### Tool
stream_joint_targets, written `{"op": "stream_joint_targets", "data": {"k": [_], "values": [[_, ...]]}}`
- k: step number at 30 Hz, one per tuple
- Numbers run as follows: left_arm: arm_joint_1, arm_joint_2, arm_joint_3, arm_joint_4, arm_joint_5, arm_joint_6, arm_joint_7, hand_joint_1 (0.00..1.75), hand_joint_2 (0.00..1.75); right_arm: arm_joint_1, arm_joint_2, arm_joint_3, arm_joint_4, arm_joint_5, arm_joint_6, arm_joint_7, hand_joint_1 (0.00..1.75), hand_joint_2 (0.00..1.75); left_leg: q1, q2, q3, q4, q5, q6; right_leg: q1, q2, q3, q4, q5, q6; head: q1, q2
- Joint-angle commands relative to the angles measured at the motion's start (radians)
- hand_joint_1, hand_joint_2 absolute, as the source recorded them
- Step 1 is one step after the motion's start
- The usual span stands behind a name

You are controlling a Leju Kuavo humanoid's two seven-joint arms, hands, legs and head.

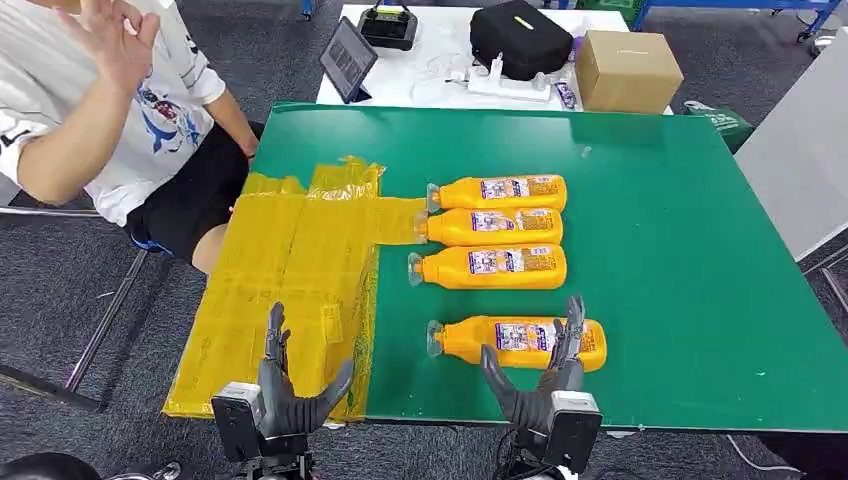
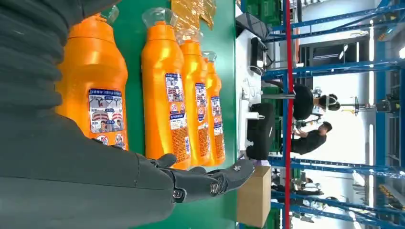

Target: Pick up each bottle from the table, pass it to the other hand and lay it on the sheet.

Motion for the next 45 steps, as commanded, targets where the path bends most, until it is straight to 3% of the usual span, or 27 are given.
{"op": "stream_joint_targets", "data": {"k": [1,8,12,15,18,22,32,45], "values": [[0.012,0.000,-0.029,0.027,0.002,0.000,0.007,0.00,1.75,-0.008,-0.013,0.003,0.044,-0.007,0.001,0.001,0.00,1.75,0.001,0.001,0.002,-0.001,-0.001,-0.001,0.001,0.000,0.003,-0.001,0.000,-0.001,0.000,0.000],[0.015,0.002,-0.012,0.025,0.005,0.002,0.006,0.00,1.75,-0.019,-0.024,0.003,0.099,0.069,-0.003,0.010,0.00,1.75,0.002,0.002,0.005,-0.001,-0.002,-0.002,0.002,0.000,0.005,-0.002,-0.001,-0.003,0.000,0.000],[0.009,-0.006,0.031,0.022,0.003,-0.035,-0.009,0.00,1.75,-0.028,-0.086,-0.015,0.023,0.340,0.000,0.181,0.00,1.75,0.002,0.002,0.005,-0.001,-0.002,-0.002,0.002,0.001,0.005,-0.003,0.000,-0.002,0.000,0.000],[0.010,-0.008,0.035,0.022,0.001,-0.038,-0.009,0.00,1.75,-0.027,-0.092,-0.023,0.009,0.342,0.011,0.193,0.00,1.75,0.001,0.001,0.003,0.000,-0.001,-0.001,0.001,0.000,0.003,-0.002,0.000,-0.002,0.000,0.000],[0.016,-0.014,0.051,0.019,-0.011,-0.052,-0.010,0.00,1.75,-0.035,-0.154,-0.049,-0.027,0.571,0.005,0.324,0.00,1.75,0.001,0.000,0.001,0.000,0.000,-0.001,0.001,0.000,0.002,-0.001,0.000,-0.001,0.000,0.000],[0.026,-0.020,0.074,0.007,-0.034,-0.073,-0.006,0.00,1.75,-0.052,-0.236,-0.078,-0.079,0.718,0.106,0.474,0.00,1.75,0.000,0.000,0.001,0.000,0.000,0.000,0.000,-0.001,0.002,-0.001,0.000,-0.001,0.000,0.000],[0.015,-0.030,0.114,0.025,-0.084,-0.121,0.012,0.00,1.75,-0.045,-0.375,-0.059,-0.097,0.788,0.313,0.663,0.00,1.75,0.001,0.000,0.003,0.000,-0.001,-0.001,0.002,-0.001,0.004,-0.002,-0.001,-0.002,0.000,0.000],[-0.027,-0.027,0.105,0.077,-0.095,-0.162,0.031,0.00,1.75,-0.183,-0.407,-0.052,0.121,0.838,0.391,0.719,0.00,1.75,0.000,0.002,0.002,-0.001,0.000,0.000,0.001,0.001,0.002,-0.002,0.001,-0.001,0.000,0.000]]}}
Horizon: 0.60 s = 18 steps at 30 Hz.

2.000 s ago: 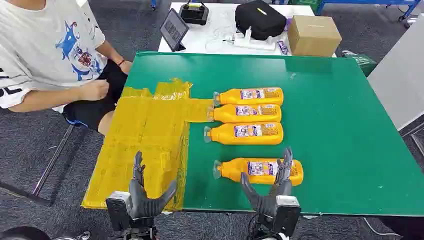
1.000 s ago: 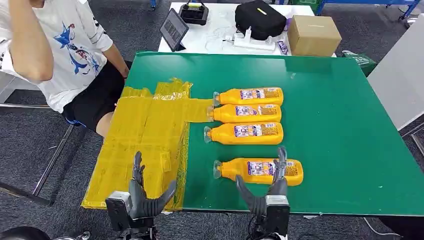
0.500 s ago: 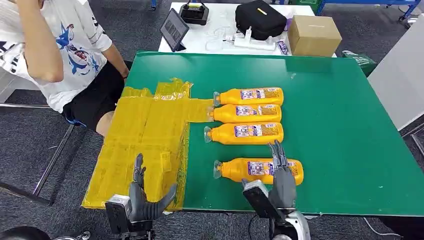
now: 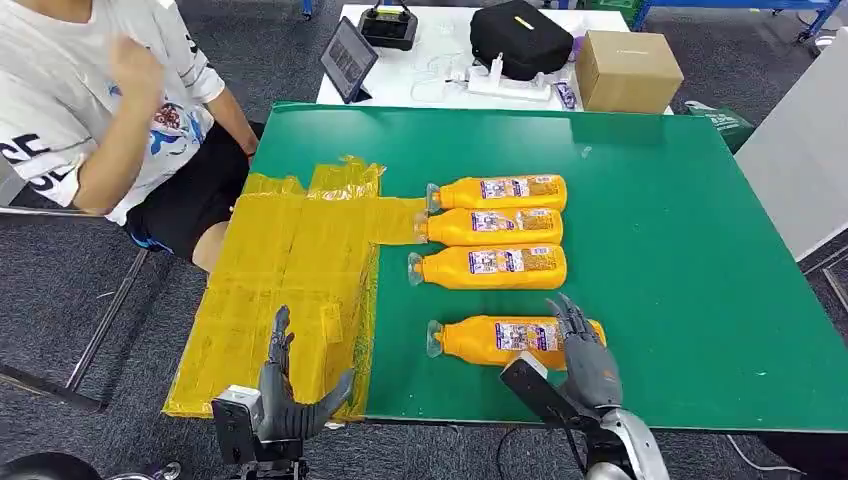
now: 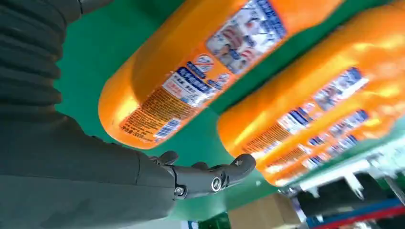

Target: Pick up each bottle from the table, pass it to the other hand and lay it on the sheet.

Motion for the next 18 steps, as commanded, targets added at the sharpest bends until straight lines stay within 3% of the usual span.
{"op": "stream_joint_targets", "data": {"k": [1,13,15,18], "values": [[-0.047,-0.009,0.015,0.077,-0.003,-0.015,0.015,0.00,1.75,-0.131,-0.032,0.007,0.197,0.046,0.022,0.013,0.00,1.75,0.001,0.003,0.003,-0.001,0.000,-0.001,0.001,0.002,0.003,-0.002,0.001,-0.002,0.000,0.000],[-0.062,-0.009,0.010,0.098,-0.002,-0.026,0.021,0.00,1.75,-0.188,-0.038,0.012,0.260,0.133,0.017,0.029,0.00,1.75,0.001,0.003,0.003,-0.001,0.000,-0.001,0.001,0.002,0.003,-0.002,0.001,-0.002,0.000,0.000],[-0.079,-0.004,0.006,0.119,-0.033,-0.002,0.013,0.00,1.75,-0.253,-0.029,0.028,0.362,0.124,0.064,0.036,0.00,1.75,0.001,0.002,0.003,-0.001,0.000,-0.001,0.001,0.001,0.003,-0.002,0.001,-0.001,0.000,0.000],[-0.083,-0.008,0.010,0.126,-0.027,-0.008,0.018,0.00,1.75,-0.259,-0.027,0.034,0.377,0.122,0.071,0.037,0.00,1.75,0.001,0.003,0.004,-0.001,0.000,-0.002,0.002,0.002,0.004,-0.002,0.001,-0.002,0.000,0.000]]}}
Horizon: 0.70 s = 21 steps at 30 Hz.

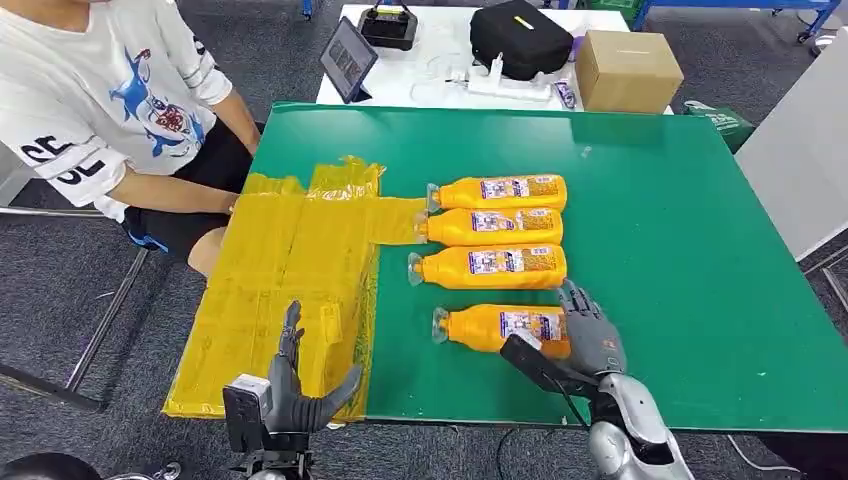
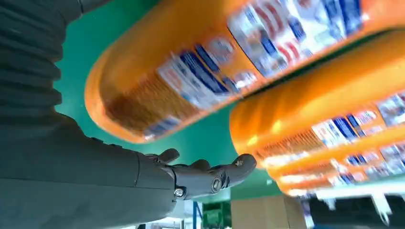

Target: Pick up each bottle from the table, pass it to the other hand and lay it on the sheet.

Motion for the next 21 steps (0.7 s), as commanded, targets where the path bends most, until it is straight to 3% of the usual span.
{"op": "stream_joint_targets", "data": {"k": [1,18,19,20,21], "values": [[-0.054,-0.006,0.010,0.099,-0.023,0.019,0.003,0.00,1.75,-0.130,0.006,0.035,0.237,-0.013,0.069,0.014,0.00,1.75,0.001,0.002,0.003,-0.001,-0.001,-0.001,0.001,0.001,0.003,-0.002,0.001,-0.002,-0.001,0.000],[-0.064,-0.007,0.022,0.123,-0.022,0.011,0.001,0.00,1.75,-0.121,-0.049,0.046,0.261,-0.136,0.206,0.085,0.02,1.75,0.001,-0.001,0.005,-0.001,0.000,-0.001,0.001,-0.002,0.006,-0.002,0.000,-0.001,0.000,0.000],[-0.064,-0.007,0.022,0.123,-0.022,0.011,0.001,0.00,1.75,-0.121,-0.049,0.046,0.261,-0.136,0.206,0.085,0.10,1.75,0.002,-0.001,0.006,-0.001,0.000,-0.001,0.002,-0.002,0.007,-0.003,0.000,-0.002,0.000,0.000],[-0.065,-0.007,0.023,0.125,-0.021,0.010,0.001,0.00,1.75,-0.122,-0.049,0.044,0.268,-0.144,0.212,0.088,0.49,1.75,0.002,-0.002,0.006,-0.001,0.000,-0.002,0.003,-0.003,0.008,-0.004,0.000,-0.003,0.000,0.000],[-0.067,-0.007,0.023,0.127,-0.021,0.008,0.001,0.00,1.75,-0.121,-0.053,0.050,0.271,-0.151,0.224,0.093,1.06,1.75,0.002,-0.001,0.007,-0.001,0.000,-0.002,0.002,-0.002,0.008,-0.003,0.000,-0.002,-0.001,0.000]]}}
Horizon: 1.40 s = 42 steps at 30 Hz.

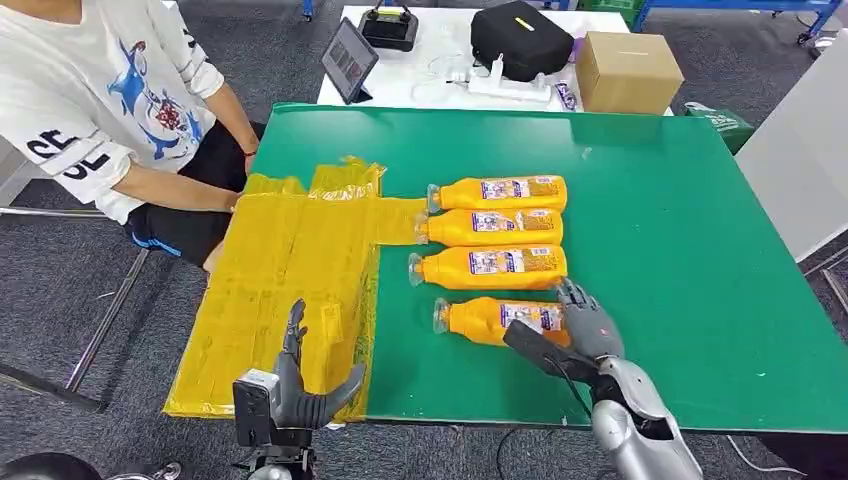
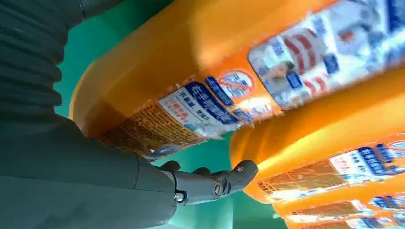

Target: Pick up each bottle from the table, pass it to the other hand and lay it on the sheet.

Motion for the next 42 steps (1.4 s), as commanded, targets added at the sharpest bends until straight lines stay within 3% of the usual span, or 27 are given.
{"op": "stream_joint_targets", "data": {"k": [1,3,4,13,17,18,19,21,23,25,26,27,32,33,36,37,38,42], "values": [[-0.032,-0.004,0.019,0.068,0.001,-0.005,0.002,0.00,1.75,0.005,-0.021,0.025,0.107,-0.039,0.056,0.036,1.31,1.75,0.001,-0.001,0.002,-0.001,0.000,-0.001,0.001,-0.002,0.003,-0.002,0.000,-0.001,0.000,0.000],[-0.035,-0.003,0.017,0.075,0.000,-0.005,0.002,0.00,1.75,0.007,-0.032,0.033,0.111,-0.049,0.065,0.040,1.69,1.75,0.001,-0.001,0.003,-0.001,0.000,-0.001,0.001,-0.002,0.004,-0.002,0.000,-0.002,-0.001,0.000],[-0.035,-0.003,0.017,0.075,0.000,-0.005,0.002,0.00,1.75,0.007,-0.032,0.033,0.111,-0.049,0.065,0.040,1.75,1.75,0.002,-0.001,0.004,-0.001,0.000,-0.002,0.002,-0.002,0.005,-0.003,0.000,-0.002,0.000,0.000],[-0.045,0.000,0.012,0.092,0.004,-0.010,0.000,0.00,1.75,0.025,-0.071,0.051,0.093,-0.087,0.103,0.045,1.75,1.75,0.001,-0.001,0.006,-0.001,0.000,-0.001,0.001,-0.002,0.007,-0.002,0.000,-0.001,-0.001,0.000],[-0.045,-0.001,0.009,0.093,0.009,-0.011,-0.002,0.00,1.75,0.035,-0.049,0.048,0.073,-0.099,0.064,0.015,1.75,1.75,0.002,-0.002,0.007,-0.001,0.000,-0.001,0.003,-0.004,0.008,-0.003,0.000,-0.002,0.000,0.000],[-0.041,-0.002,0.011,0.085,0.014,-0.009,-0.006,0.00,1.75,0.043,0.000,0.017,0.055,-0.115,-0.025,-0.053,1.75,1.75,0.002,-0.002,0.007,-0.001,0.000,-0.001,0.002,-0.003,0.008,-0.002,0.000,-0.002,0.000,0.000],[-0.037,-0.002,0.010,0.080,0.013,-0.008,-0.006,0.00,1.75,0.043,0.009,0.022,0.043,-0.107,-0.027,-0.046,1.75,1.75,0.001,-0.001,0.007,-0.001,0.000,-0.001,0.002,-0.002,0.007,-0.002,0.000,-0.001,0.000,0.000],[-0.025,-0.004,0.009,0.060,0.039,-0.017,-0.019,0.00,1.75,0.059,0.097,-0.031,-0.040,-0.134,-0.239,-0.234,1.75,1.75,0.002,0.000,0.008,-0.001,0.000,-0.002,0.002,-0.001,0.008,-0.003,0.000,-0.002,0.000,0.000],[-0.016,-0.002,0.001,0.045,0.049,-0.016,-0.019,0.00,1.75,0.064,0.128,-0.024,-0.114,-0.095,-0.283,-0.231,1.75,1.75,0.002,0.004,0.007,-0.001,-0.001,-0.002,0.002,0.002,0.006,-0.001,0.000,-0.003,-0.001,0.000],[-0.019,0.002,-0.017,0.039,0.088,-0.025,-0.029,0.00,1.75,0.072,0.216,-0.055,-0.196,-0.182,-0.485,-0.425,1.75,1.75,0.001,0.004,0.004,0.000,-0.001,-0.001,0.001,0.003,0.003,0.001,0.001,-0.002,0.000,0.000],[-0.022,0.005,-0.026,0.040,0.098,-0.024,-0.028,0.00,1.75,0.074,0.223,-0.049,-0.224,-0.158,-0.516,-0.429,1.75,1.75,0.001,0.007,0.002,0.001,-0.002,-0.003,0.002,0.005,0.000,0.003,0.000,-0.004,0.000,0.000],[-0.036,0.014,-0.050,0.042,0.136,-0.044,-0.031,0.00,1.75,0.082,0.263,-0.052,-0.272,-0.198,-0.673,-0.569,1.75,1.75,0.001,0.005,0.001,0.000,-0.001,-0.002,0.001,0.003,0.000,0.003,0.000,-0.003,-0.002,0.000],[-0.048,0.016,-0.062,0.041,0.147,-0.041,-0.027,0.00,1.75,0.103,0.274,-0.063,-0.310,-0.176,-0.677,-0.579,1.75,1.75,0.003,0.000,0.001,0.001,-0.001,-0.003,0.003,-0.001,0.000,0.002,-0.001,-0.003,-0.001,0.000],[-0.058,0.023,-0.079,0.039,0.180,-0.065,-0.018,0.00,1.75,0.124,0.383,-0.183,-0.340,-0.187,-0.677,-0.752,1.75,1.75,0.003,0.001,0.001,0.000,0.000,-0.003,0.003,0.000,0.000,0.002,-0.001,-0.002,0.000,0.000],[-0.071,0.031,-0.108,0.020,0.236,-0.130,0.002,0.00,1.75,0.166,0.456,-0.236,-0.437,-0.179,-0.677,-0.786,1.75,1.75,0.004,-0.001,0.000,0.002,0.000,-0.004,0.004,-0.003,0.000,0.004,-0.002,-0.004,0.000,0.000],[-0.034,-0.006,-0.043,-0.012,0.187,-0.203,0.011,0.00,1.75,0.168,0.435,-0.207,-0.465,-0.158,-0.677,-0.719,1.75,1.75,0.003,-0.003,-0.003,0.002,0.000,-0.004,0.003,-0.004,-0.002,0.004,-0.002,-0.003,0.000,0.000],[-0.054,0.000,-0.057,-0.005,0.198,-0.200,0.016,0.00,1.75,0.180,0.450,-0.224,-0.420,-0.197,-0.677,-0.786,1.75,1.75,0.003,-0.001,-0.004,0.001,0.001,-0.003,0.002,-0.002,-0.004,0.003,-0.001,-0.003,0.000,0.000],[-0.057,0.047,-0.115,-0.066,0.261,-0.210,0.010,0.00,1.75,0.180,0.399,-0.151,-0.278,-0.301,-0.677,-0.786,1.75,1.75,0.002,-0.002,-0.002,0.000,0.001,-0.003,0.002,-0.003,-0.002,0.001,0.000,-0.002,0.000,0.000]]}}
